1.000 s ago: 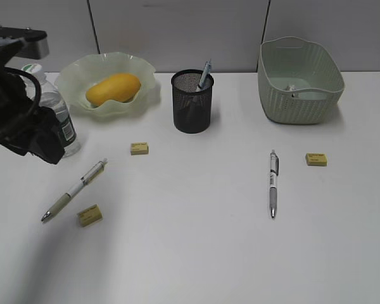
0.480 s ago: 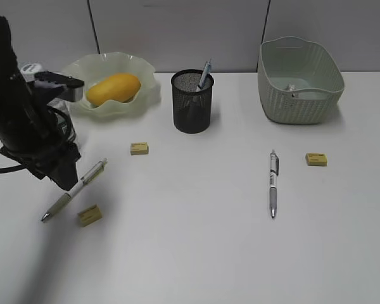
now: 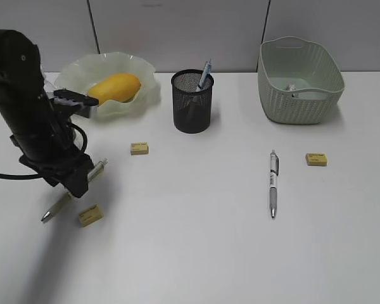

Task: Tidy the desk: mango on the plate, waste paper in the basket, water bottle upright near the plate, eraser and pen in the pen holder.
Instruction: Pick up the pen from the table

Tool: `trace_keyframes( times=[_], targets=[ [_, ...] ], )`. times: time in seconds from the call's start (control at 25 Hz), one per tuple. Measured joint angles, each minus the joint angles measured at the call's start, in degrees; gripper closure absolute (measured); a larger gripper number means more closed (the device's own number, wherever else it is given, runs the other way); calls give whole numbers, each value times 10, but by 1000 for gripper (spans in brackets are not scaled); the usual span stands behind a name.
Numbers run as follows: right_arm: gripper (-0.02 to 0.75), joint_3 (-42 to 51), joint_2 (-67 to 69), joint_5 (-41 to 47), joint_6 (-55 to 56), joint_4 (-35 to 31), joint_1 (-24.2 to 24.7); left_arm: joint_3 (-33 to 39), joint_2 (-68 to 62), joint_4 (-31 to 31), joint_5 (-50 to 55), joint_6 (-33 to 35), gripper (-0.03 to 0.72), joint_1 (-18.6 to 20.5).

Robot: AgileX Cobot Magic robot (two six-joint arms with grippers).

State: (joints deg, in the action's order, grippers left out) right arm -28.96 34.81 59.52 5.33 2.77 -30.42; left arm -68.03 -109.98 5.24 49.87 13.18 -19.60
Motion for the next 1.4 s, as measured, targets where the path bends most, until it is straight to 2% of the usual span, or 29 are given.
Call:
trace_keyframes(
  times=[0.36, 0.56, 0.76, 1.08, 1.24, 1.4],
  targets=[
    [155, 0, 0, 0, 1, 0, 0, -64, -54, -12, 11, 0, 235, 0],
    [155, 0, 0, 0, 1, 0, 0, -67, -73, -14, 5, 0, 253, 0],
    [155, 0, 0, 0, 1, 0, 0, -69, -75, -15, -15, 1, 324, 0],
    [155, 0, 0, 0, 1, 0, 0, -72, -90, -29, -11, -13, 351, 0],
    [155, 0, 0, 0, 1, 0, 0, -77, -96, -39, -5, -39, 420, -1],
    [155, 0, 0, 0, 1, 1, 0, -77, -96, -46, -6, -43, 554, -1]
  ],
)
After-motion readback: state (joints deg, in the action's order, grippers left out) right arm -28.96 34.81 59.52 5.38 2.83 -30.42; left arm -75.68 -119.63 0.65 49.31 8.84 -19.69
